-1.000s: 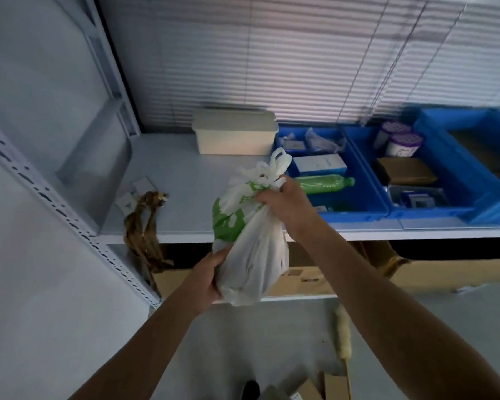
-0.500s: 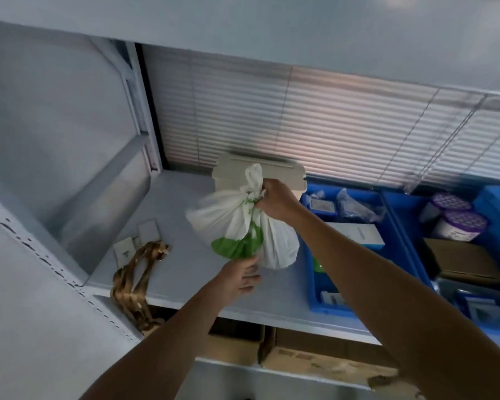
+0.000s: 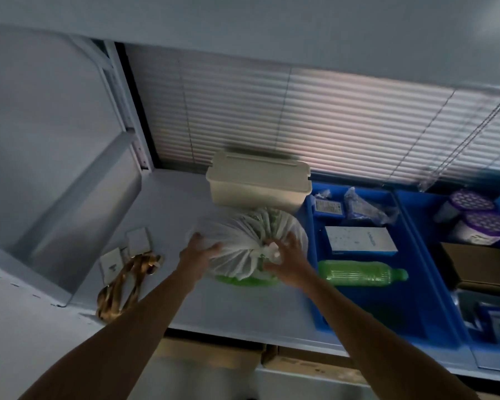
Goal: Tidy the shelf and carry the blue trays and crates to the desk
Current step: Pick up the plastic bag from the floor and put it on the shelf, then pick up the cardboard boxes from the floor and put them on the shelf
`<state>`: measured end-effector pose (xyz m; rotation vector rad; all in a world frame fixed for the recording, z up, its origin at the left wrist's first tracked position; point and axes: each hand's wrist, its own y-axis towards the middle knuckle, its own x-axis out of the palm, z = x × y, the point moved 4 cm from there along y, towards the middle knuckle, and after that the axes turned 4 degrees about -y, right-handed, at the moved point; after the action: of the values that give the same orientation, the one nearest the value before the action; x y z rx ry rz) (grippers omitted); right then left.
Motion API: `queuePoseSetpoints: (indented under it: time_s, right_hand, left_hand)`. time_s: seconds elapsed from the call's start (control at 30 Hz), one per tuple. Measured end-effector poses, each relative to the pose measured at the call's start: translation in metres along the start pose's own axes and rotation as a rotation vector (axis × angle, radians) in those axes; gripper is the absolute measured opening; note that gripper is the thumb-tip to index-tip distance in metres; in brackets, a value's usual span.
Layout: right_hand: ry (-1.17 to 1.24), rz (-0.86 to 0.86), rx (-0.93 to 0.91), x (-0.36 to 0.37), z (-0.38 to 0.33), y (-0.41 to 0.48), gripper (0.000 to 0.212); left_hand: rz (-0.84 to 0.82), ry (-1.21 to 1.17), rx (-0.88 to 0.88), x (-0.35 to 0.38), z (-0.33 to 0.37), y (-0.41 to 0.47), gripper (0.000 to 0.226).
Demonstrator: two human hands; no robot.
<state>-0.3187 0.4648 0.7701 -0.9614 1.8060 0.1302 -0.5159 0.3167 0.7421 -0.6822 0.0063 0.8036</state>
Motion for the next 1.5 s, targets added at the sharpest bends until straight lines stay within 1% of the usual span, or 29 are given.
queuePoseSetpoints:
  time_s: [0.07, 0.1, 0.13, 0.17, 0.23, 0.27, 0.37, 0.43, 0.5, 0.57, 0.63, 0.73, 0.77, 0.87, 0.93, 1.07, 1.13, 1.2, 1.27, 1.37, 1.43, 1.5]
  right_hand:
    - [-0.041, -0.034, 0.025, 0.027, 0.010, 0.003, 0.098]
    - [-0.053, -0.033, 0.041, 0.037, 0.012, 0.003, 0.104]
    - [-0.055, -0.020, 0.058, 0.043, 0.012, 0.003, 0.108]
    - [-0.052, -0.002, 0.069, 0.046, 0.012, 0.003, 0.109]
    - [-0.036, 0.018, 0.096, 0.043, 0.012, 0.011, 0.108]
    - [-0.021, 0.021, 0.117, 0.040, 0.013, 0.017, 0.106]
    - [0.057, 0.040, 0.155, 0.027, 0.017, 0.035, 0.101]
    - [0.102, 0.035, 0.156, 0.020, 0.019, 0.046, 0.100]
    - [0.112, 0.000, 0.163, 0.015, 0.023, 0.054, 0.102]
    - [0.129, -0.030, 0.158, 0.009, 0.025, 0.057, 0.104]
    - [0.146, -0.032, 0.132, 0.002, 0.024, 0.052, 0.097]
    - [0.112, 0.037, 0.080, -0.007, 0.017, 0.027, 0.075]
    - [0.102, 0.067, 0.069, -0.008, 0.014, 0.015, 0.069]
    - [0.086, 0.141, 0.088, -0.006, 0.005, -0.030, 0.055]
    - [0.113, 0.169, 0.126, 0.005, 0.002, -0.066, 0.047]
    - [0.297, 0.258, 0.161, 0.046, 0.003, -0.160, 0.035]
    - [0.382, 0.263, 0.226, 0.071, 0.017, -0.212, 0.028]
    - [0.439, 0.264, 0.334, 0.098, 0.042, -0.266, 0.022]
    - [0.452, 0.254, 0.468, 0.126, 0.073, -0.321, 0.019]
    - [0.509, 0.238, 0.717, 0.176, 0.132, -0.402, 0.008]
    - [0.528, 0.206, 0.876, 0.217, 0.186, -0.461, 0.010]
    - [0.543, 0.143, 0.960, 0.245, 0.209, -0.488, 0.015]
  left_hand:
    - [-0.042, 0.063, 0.033, 0.016, -0.006, 0.019, 0.140]
    - [-0.030, 0.122, 0.049, 0.021, -0.005, 0.023, 0.148]
    - [-0.010, 0.180, 0.065, 0.025, -0.004, 0.023, 0.149]
    - [0.006, 0.217, 0.084, 0.027, -0.001, 0.023, 0.143]
    - [-0.004, 0.214, 0.122, 0.034, 0.007, 0.025, 0.132]
    - [-0.019, 0.193, 0.124, 0.037, 0.009, 0.035, 0.131]
    - [-0.073, 0.117, 0.127, 0.049, 0.010, 0.081, 0.142]
    - [-0.104, 0.090, 0.125, 0.054, 0.022, 0.087, 0.132]
    - [-0.096, 0.093, 0.159, 0.052, 0.045, 0.062, 0.119]
    - [-0.112, 0.077, 0.163, 0.052, 0.048, 0.059, 0.110]
    - [-0.129, 0.040, 0.158, 0.050, 0.043, 0.055, 0.104]
    - [-0.067, 0.027, 0.196, 0.037, 0.026, 0.048, 0.106]
    - [-0.057, 0.031, 0.213, 0.034, 0.018, 0.040, 0.101]
    - [0.000, 0.113, 0.285, 0.023, 0.002, -0.005, 0.062]
    - [0.006, 0.137, 0.285, 0.016, -0.014, -0.027, 0.049]
    - [-0.106, 0.133, 0.347, 0.010, -0.060, -0.080, 0.029]
    - [-0.179, 0.202, 0.397, 0.018, -0.088, -0.114, 0.021]
    - [-0.280, 0.295, 0.408, 0.032, -0.123, -0.144, 0.016]
    - [-0.401, 0.380, 0.340, 0.051, -0.166, -0.164, 0.014]
    - [-0.548, 0.548, 0.161, 0.085, -0.237, -0.186, 0.005]
    - [-0.652, 0.666, 0.069, 0.125, -0.295, -0.205, 0.007]
    - [-0.684, 0.744, -0.023, 0.135, -0.325, -0.215, 0.006]
